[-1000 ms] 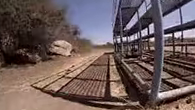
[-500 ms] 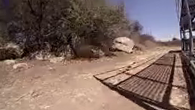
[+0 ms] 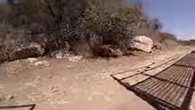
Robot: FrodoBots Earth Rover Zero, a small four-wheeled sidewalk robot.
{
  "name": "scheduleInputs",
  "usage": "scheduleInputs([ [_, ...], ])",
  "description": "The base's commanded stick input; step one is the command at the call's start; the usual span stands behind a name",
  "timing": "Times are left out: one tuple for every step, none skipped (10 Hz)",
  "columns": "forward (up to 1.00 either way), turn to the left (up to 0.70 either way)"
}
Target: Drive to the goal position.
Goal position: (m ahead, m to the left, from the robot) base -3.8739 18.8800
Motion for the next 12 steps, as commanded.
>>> scheduleInputs([
  [0.85, 0.0],
  [0.85, 0.0],
  [0.85, 0.0],
  [0.0, 0.0],
  [0.0, 0.0],
  [0.85, 0.0],
  [0.85, 0.0],
  [0.85, 0.0],
  [0.85, -0.27],
  [0.85, -0.27],
  [0.85, -0.27],
  [0.55, -0.33],
])
